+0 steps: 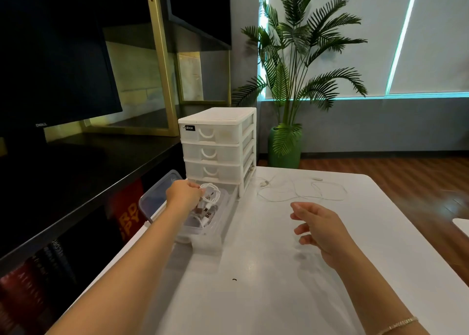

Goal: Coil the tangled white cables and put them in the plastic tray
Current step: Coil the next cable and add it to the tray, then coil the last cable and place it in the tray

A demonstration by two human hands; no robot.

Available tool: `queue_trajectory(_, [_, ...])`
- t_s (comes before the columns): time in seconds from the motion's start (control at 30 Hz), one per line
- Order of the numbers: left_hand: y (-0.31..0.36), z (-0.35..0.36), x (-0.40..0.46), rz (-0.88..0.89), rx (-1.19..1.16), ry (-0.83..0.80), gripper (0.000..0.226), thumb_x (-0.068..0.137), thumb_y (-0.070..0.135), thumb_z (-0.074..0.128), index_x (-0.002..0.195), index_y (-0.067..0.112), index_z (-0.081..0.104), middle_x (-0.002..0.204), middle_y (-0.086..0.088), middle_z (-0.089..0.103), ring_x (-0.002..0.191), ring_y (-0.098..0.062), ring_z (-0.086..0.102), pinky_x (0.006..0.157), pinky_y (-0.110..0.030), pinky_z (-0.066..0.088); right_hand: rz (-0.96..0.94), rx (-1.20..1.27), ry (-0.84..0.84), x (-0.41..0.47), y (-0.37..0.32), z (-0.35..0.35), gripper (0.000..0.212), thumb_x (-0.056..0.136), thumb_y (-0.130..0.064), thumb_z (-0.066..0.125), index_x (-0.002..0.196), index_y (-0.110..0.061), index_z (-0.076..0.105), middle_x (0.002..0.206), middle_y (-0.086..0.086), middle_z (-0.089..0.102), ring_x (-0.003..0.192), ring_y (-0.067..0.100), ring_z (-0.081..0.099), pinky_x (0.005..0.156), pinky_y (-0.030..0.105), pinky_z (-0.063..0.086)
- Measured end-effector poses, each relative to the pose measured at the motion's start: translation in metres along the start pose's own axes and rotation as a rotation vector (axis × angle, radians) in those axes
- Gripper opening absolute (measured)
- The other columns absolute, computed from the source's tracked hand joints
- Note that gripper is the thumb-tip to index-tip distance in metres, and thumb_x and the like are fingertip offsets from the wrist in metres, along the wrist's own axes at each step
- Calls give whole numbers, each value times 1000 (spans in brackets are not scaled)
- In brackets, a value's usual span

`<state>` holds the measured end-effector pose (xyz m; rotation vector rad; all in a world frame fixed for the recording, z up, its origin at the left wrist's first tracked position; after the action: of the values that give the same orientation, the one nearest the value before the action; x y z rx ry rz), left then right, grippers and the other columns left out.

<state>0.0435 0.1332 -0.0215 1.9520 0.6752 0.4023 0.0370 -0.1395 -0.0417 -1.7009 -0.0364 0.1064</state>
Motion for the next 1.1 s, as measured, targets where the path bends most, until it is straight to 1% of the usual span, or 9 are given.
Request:
queue_trajectory(0.1, [0,4,-2,53,199,-34,22,86,21,66,103,7,69,103,-12,65,90,-25,57,75,-28,44,-3,6,-9,0,-1,0,16,93,-29,53,103,-18,60,95,3,64,72,20,58,57,27,50])
queue_trajectory(0.17, [1,6,-4,79,277,-42,21,88,21,65,101,7,70,99,-11,64,89,-24,54,72,-25,39,-2,12,-9,0,-1,0,15,92,-29,53,102,-19,60,95,3,64,72,20,58,57,27,49])
queue_trajectory(0.33, [1,13,-7,136,409,1,20,87,19,65,94,1,70,98,-20,68,91,-31,58,79,-38,49,0,21,-14,1,-2,-2,12,92,-30,54,99,-21,60,94,3,64,72,20,58,57,27,50])
queue_trajectory(0.47, [10,18,-18,206,447,121,38,87,21,65,120,5,57,119,-19,57,113,-34,49,80,-39,48,-1,26,-16,1,-2,-3,10,92,-30,54,96,-23,60,93,2,64,72,19,58,58,27,50])
queue_trajectory(0.53, [20,24,-27,288,433,159,38,89,21,61,124,8,55,123,-17,52,119,-33,40,79,-39,43,-1,30,-16,1,-2,-3,10,92,-29,54,96,-23,60,93,2,64,72,19,58,58,26,50])
queue_trajectory(0.63, [40,40,-37,398,376,154,34,90,20,57,123,10,57,125,-13,54,121,-30,40,89,-41,43,4,41,-12,1,-2,-5,12,92,-29,54,98,-21,60,94,3,64,72,19,58,58,26,50])
queue_trajectory(0.83, [62,96,-46,517,439,-79,28,92,21,56,118,12,61,122,-7,59,107,-23,55,80,-26,41,2,71,76,4,-4,-19,15,92,-26,54,102,-18,62,93,4,65,71,19,58,57,26,50])
queue_trajectory(0.97, [58,143,-42,535,742,-295,35,94,15,48,129,10,50,133,-8,50,120,-24,47,93,-31,43,-47,47,135,7,-7,-28,9,93,-22,53,98,-20,60,90,1,63,67,16,57,54,24,50])
queue_trajectory(1.1, [54,165,-32,490,891,-383,41,93,5,37,134,9,43,139,-11,44,127,-25,42,99,-34,41,-73,11,148,9,-2,-30,7,91,-20,55,91,-23,61,88,-1,64,63,14,56,51,22,50])
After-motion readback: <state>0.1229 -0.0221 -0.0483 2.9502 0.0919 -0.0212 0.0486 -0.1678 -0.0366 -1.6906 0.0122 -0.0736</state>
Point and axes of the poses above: each hand's wrist, its own x-axis towards the middle knuckle, its own z-axis out of the palm, y = z × x, the point moved 2 cm from there along x, towards the middle knuckle
